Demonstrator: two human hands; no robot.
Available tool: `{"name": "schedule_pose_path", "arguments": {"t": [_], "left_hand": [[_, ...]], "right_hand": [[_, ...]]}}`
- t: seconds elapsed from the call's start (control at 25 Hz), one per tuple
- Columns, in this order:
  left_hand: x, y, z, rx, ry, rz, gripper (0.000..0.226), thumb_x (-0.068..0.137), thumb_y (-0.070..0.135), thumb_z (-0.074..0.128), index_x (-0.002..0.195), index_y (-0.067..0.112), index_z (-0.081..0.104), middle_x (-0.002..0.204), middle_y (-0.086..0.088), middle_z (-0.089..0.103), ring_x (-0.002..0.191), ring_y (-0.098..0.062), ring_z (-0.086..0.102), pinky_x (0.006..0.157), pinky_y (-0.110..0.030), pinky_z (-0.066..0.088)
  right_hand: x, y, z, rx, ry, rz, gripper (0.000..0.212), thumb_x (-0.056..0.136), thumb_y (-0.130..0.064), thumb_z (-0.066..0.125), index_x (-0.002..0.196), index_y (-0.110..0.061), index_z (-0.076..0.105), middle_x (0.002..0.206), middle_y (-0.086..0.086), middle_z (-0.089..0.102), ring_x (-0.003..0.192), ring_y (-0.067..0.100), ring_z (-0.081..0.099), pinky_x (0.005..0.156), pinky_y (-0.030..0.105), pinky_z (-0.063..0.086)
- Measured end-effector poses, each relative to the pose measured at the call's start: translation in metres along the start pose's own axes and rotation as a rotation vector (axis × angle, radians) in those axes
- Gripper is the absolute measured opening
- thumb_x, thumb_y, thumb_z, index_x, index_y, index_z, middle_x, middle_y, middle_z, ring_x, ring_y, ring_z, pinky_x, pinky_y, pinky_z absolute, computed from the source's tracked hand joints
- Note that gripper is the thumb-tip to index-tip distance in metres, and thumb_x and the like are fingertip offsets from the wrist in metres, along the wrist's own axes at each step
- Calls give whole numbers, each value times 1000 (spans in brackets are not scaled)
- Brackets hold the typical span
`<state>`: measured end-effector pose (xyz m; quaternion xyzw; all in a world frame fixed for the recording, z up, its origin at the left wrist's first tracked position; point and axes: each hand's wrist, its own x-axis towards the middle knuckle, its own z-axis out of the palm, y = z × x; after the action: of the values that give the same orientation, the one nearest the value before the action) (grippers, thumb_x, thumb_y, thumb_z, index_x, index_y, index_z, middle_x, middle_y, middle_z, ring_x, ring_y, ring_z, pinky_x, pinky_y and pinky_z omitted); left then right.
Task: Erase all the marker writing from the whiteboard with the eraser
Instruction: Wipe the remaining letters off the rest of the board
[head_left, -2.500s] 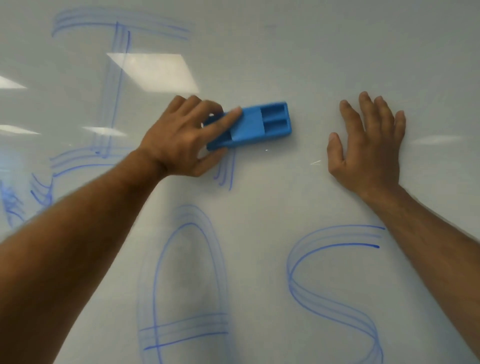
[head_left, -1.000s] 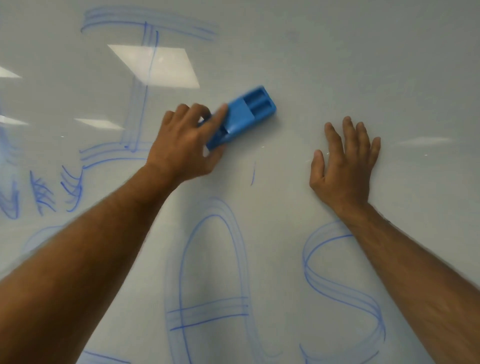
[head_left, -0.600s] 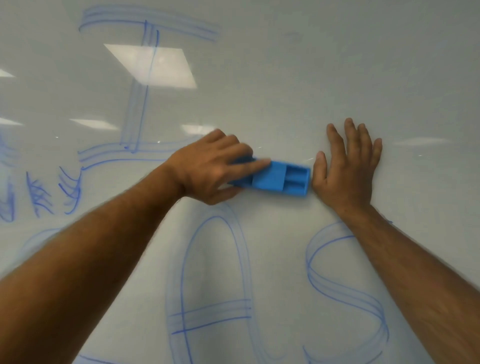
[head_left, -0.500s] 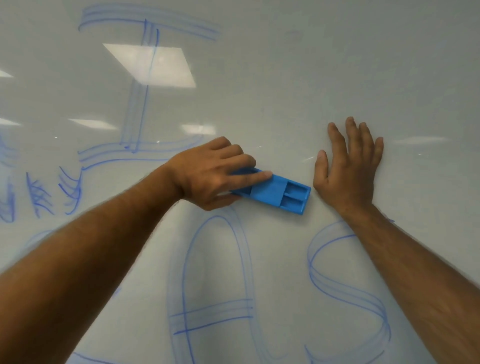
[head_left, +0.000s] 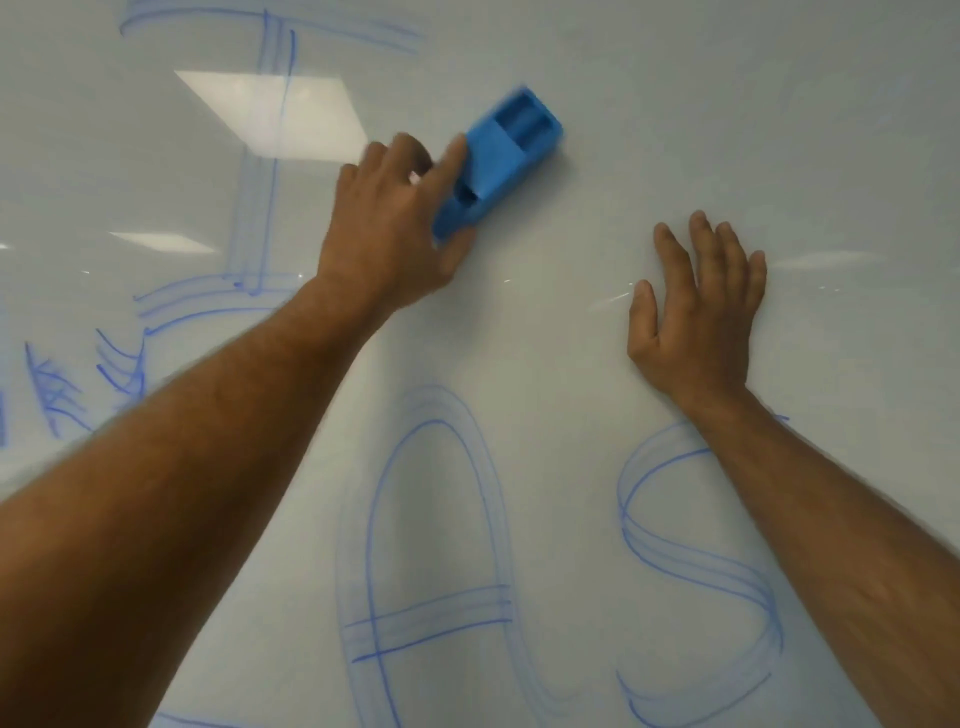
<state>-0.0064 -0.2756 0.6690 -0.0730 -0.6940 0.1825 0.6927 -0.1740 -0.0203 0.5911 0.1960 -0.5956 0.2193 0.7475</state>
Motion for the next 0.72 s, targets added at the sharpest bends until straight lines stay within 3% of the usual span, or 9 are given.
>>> {"name": "schedule_pose_path", "arguments": {"t": [0.08,0.16,0.24,0.36,0.4,0.44,0.6,0.64,0.72], "left_hand": [[-19,1,4,-49,-6,497,63,90,40,60,147,16,49,115,-18,62,89,-38,57,76,-44,42],[-33,3,4,-44,-51,824,59,91,34,63,145,13,54,114,-16,64,86,-34,57,76,-42,42],[-36,3,8,18,-18,742,59,92,35,63,145,12,54,114,-16,64,86,-33,56,75,-42,42],[-23,-9,7,126,103,87,62,93,42,60,146,10,52,114,-20,61,90,-41,57,75,-45,42],[-21,-9,4,131,107,-56,64,93,43,60,145,8,50,113,-22,60,92,-42,56,76,-47,43],[-21,-6,3,109,95,-61,64,93,43,60,145,8,50,112,-22,59,92,-42,56,76,-48,44],[-49,22,4,-31,-36,641,56,95,35,62,144,8,55,110,-18,63,85,-34,54,73,-42,40],[-54,25,4,-43,-61,666,56,95,34,63,143,8,56,110,-18,63,84,-33,54,72,-41,40],[-57,22,8,-42,-5,471,57,93,37,62,143,8,56,110,-18,63,84,-36,57,72,-42,42]], "right_hand": [[0,0,0,11,-7,-3,55,98,-35,45,148,-14,49,157,17,40,145,42,34,119,65,19],[1,1,-1,17,-10,-4,55,97,-35,46,148,-14,49,157,18,40,146,42,34,119,64,18],[2,3,-1,22,-12,-1,55,97,-35,46,148,-14,49,157,18,41,146,42,34,119,65,18],[0,1,0,26,1,0,55,97,-35,46,147,-14,51,156,18,42,145,42,34,119,65,19],[0,0,0,31,0,1,55,97,-35,46,147,-14,51,156,18,42,146,42,34,119,66,18],[0,0,0,35,-6,1,55,97,-35,45,147,-14,51,156,18,42,146,42,34,119,66,18],[0,1,-3,32,-42,-13,57,97,-36,44,149,-14,48,157,20,39,146,45,33,118,67,18],[0,3,-4,32,-53,-27,57,97,-37,45,149,-14,48,157,20,39,145,45,33,118,67,18],[3,11,-8,21,-73,-61,57,99,-41,45,149,-17,47,157,20,39,145,43,34,118,65,20]]}}
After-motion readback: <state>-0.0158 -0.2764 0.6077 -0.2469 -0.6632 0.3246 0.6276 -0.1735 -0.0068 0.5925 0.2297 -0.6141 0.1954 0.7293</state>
